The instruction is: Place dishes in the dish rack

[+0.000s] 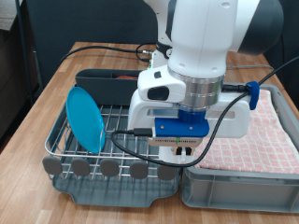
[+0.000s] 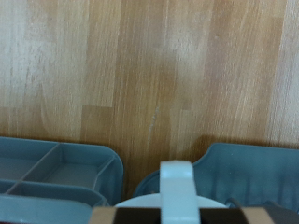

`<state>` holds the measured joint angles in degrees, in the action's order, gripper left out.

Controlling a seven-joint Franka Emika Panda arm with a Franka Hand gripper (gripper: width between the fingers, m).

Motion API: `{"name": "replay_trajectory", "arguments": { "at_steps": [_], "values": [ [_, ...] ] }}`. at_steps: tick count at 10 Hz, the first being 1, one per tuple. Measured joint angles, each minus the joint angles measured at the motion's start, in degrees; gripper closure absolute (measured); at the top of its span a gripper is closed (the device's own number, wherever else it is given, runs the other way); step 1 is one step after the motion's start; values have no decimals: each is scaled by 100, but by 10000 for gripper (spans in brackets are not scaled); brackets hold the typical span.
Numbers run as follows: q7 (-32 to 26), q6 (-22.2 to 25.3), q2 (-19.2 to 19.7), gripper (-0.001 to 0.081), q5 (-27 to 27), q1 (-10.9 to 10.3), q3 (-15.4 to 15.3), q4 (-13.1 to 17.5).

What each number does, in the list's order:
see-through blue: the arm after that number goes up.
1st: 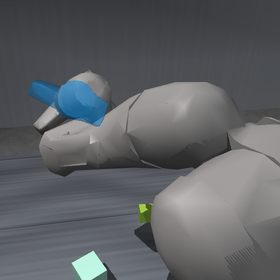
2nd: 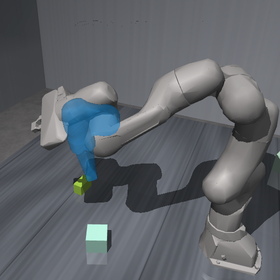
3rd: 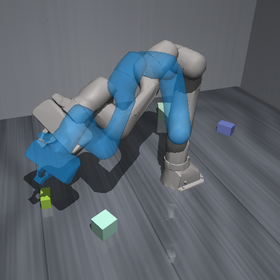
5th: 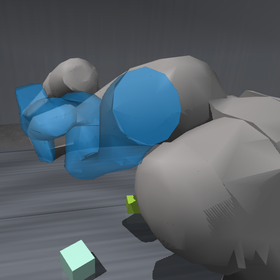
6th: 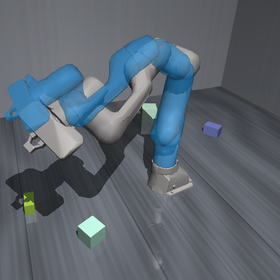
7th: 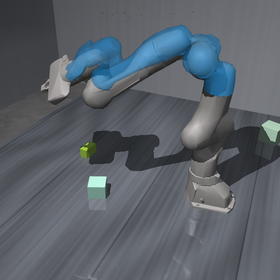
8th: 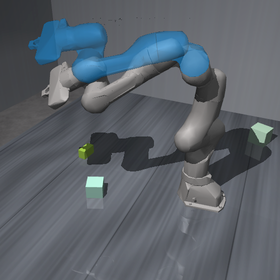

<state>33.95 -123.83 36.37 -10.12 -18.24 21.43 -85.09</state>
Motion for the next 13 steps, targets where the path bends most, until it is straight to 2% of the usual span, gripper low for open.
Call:
{"name": "replay_trajectory", "arguments": {
  "at_steps": [6,13],
  "values": [
    [-132,-75,334,735,-109,194,-160,150],
    [-270,13,751,735,-111,357,-243,513]
  ]
}}
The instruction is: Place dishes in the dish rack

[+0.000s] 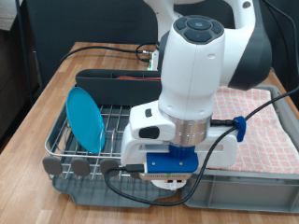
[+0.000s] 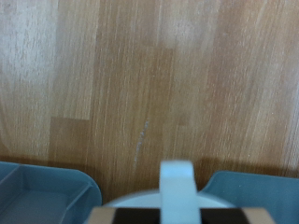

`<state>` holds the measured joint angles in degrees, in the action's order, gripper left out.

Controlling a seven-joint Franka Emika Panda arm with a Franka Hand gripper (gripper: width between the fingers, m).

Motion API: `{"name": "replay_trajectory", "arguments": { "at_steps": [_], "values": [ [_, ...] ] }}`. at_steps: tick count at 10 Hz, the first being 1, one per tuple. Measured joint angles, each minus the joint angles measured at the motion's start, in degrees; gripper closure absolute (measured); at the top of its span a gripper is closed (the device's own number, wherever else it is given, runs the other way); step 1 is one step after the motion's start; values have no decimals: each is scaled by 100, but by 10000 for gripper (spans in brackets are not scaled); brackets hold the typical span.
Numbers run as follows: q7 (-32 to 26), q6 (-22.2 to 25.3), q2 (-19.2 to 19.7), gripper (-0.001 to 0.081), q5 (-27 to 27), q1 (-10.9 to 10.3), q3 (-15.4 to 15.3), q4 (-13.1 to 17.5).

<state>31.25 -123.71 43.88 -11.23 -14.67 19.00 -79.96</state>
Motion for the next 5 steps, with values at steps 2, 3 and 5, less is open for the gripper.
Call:
{"name": "replay_trajectory", "arguments": {
  "at_steps": [2,3,5],
  "values": [
    [-79,122,63,557,-1,74,-67,100],
    [-108,182,89,557,-1,105,-101,160],
    [-179,567,111,371,-18,185,-206,356]
  ]
}}
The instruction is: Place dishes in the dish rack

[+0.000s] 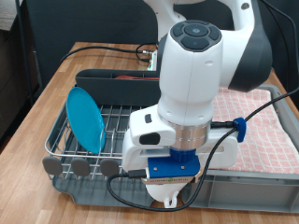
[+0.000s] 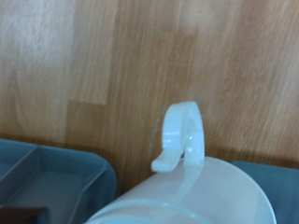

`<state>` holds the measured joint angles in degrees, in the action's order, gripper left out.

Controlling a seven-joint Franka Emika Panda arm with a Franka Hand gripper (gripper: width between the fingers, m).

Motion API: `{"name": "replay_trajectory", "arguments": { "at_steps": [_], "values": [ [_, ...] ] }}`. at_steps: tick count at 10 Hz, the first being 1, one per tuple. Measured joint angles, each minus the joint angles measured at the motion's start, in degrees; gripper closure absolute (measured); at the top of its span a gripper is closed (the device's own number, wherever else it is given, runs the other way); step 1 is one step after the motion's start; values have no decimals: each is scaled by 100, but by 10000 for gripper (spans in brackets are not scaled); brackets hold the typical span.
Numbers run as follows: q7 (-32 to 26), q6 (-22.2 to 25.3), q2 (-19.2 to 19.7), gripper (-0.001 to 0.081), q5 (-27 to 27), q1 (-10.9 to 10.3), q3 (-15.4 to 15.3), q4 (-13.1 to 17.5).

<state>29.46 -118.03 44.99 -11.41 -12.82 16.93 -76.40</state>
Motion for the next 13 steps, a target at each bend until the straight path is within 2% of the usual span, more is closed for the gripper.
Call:
{"name": "replay_trajectory", "arguments": {
  "at_steps": [2,3,4,6,13],
  "values": [
    [-39,573,11,65,-1,55,-71,315],
    [-41,729,9,65,2,51,-73,437],
    [-33,866,-3,19,19,40,-70,538],
    [67,1129,-106,7,77,-34,-17,645],
    [571,1550,-773,4,603,-501,256,613]
  ]
}}
